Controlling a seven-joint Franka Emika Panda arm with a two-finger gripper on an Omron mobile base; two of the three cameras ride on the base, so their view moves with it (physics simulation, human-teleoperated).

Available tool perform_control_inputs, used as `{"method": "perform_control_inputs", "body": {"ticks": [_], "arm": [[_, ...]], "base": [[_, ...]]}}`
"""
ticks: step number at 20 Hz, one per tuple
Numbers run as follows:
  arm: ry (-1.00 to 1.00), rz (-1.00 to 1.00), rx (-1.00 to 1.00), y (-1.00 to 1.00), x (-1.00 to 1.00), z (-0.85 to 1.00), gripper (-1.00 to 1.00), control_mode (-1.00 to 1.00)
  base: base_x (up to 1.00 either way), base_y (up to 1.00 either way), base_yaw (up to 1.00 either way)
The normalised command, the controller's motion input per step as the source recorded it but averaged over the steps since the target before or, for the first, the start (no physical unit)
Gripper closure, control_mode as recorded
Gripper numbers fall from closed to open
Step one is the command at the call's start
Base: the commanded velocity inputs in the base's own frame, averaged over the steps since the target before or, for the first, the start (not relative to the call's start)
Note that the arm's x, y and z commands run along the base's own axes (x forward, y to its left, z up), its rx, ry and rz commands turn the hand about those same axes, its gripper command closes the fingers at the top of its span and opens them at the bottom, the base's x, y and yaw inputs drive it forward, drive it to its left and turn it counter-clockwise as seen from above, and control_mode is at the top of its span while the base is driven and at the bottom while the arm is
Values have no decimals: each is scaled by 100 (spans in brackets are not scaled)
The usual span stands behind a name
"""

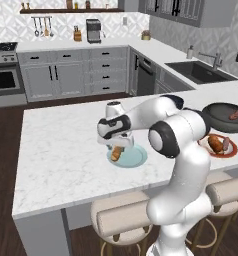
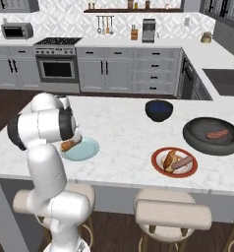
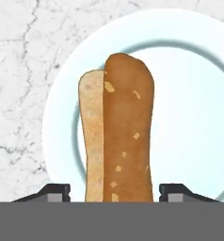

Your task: Place one bun and one sausage from the bowl on each plate.

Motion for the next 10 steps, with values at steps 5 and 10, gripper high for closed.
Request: {"method": "perform_control_inputs", "body": {"ticks": [5,10], "arm": [[-20,0,0,-15,-46,70,-100,-100],[-27,0,5,-86,-88,100,-100,-100]], "base": [[0,0,0],[0,0,0]]}}
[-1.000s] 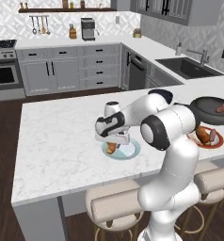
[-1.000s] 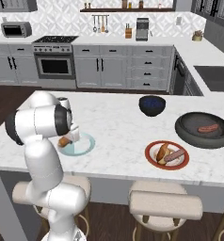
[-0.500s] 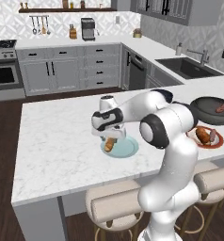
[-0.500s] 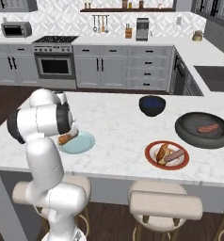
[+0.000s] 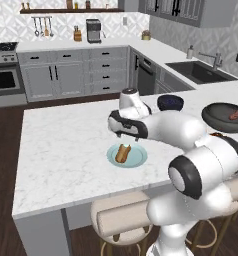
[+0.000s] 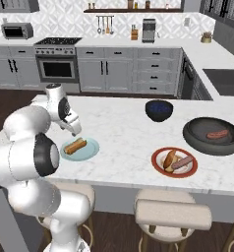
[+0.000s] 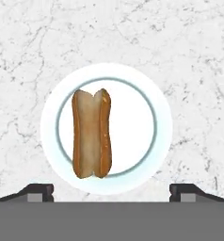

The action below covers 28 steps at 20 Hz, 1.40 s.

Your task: Place one bun and one sausage from the bowl on each plate.

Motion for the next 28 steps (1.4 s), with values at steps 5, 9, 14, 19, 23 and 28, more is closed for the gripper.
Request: {"method": "perform_control_inputs", "body": {"ticks": [5,9,14,19,23,28], "arm": [[-20,0,9,-73,-100,100,-100,-100],[-10,0,4,-4,-100,100,-100,-100],[-10,0,0,-7,-100,71,-100,-100],[0,0,0,0,0,0,-100,100],[0,0,0,0,0,0,-100,100],[0,0,0,0,0,0,-100,100]], "base": [[0,0,0],[0,0,0],[0,0,0],[-70,-75,0],[5,-100,0],[15,-100,2]]}}
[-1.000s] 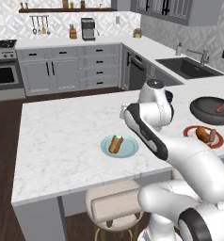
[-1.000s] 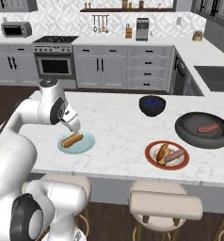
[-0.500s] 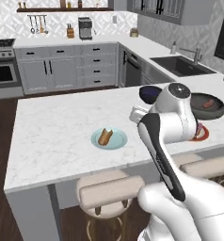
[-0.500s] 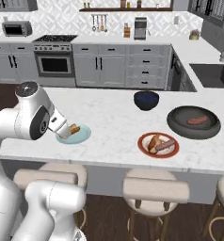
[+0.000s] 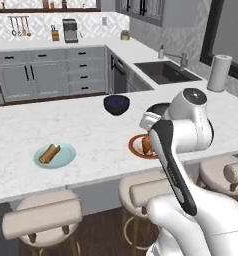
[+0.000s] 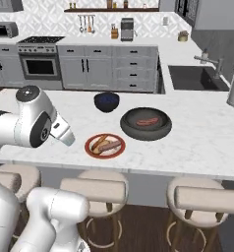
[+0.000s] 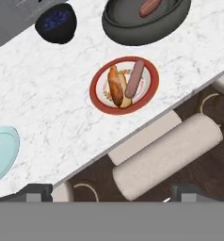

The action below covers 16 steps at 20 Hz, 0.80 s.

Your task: Place one bun and one sausage from the bowl on each plate.

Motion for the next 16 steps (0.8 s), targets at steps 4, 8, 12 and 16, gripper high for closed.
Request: {"method": "perform_control_inputs", "body": {"ticks": [4,8,12,16], "arm": [[0,0,0,0,0,0,-100,100],[0,0,0,0,0,0,-100,100],[0,0,0,0,0,0,-100,100],[0,0,4,-12,69,20,-100,-100]], "base": [[13,-100,3],[46,-100,8],[81,-85,6],[25,-10,0]]}}
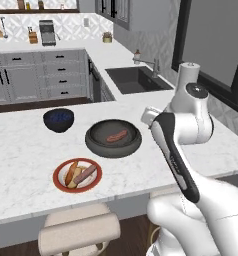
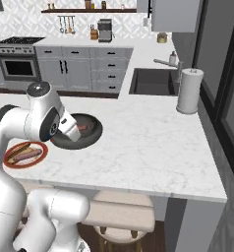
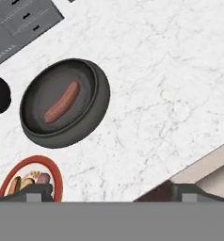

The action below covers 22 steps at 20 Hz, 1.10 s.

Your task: Place one bun and one sausage from the bowl on each plate.

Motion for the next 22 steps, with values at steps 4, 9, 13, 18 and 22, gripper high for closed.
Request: {"method": "perform_control_inputs", "body": {"ticks": [4,9,13,18,22], "arm": [[4,0,0,66,85,0,-100,-100],[18,-1,-2,93,94,-50,-100,-100],[13,-3,0,34,100,-66,-100,-100],[8,-6,0,1,87,-49,-100,-100],[2,-7,0,0,51,-52,-100,-100]], "base": [[0,0,0],[0,0,0],[0,0,0],[0,0,0],[0,0,0]]}}
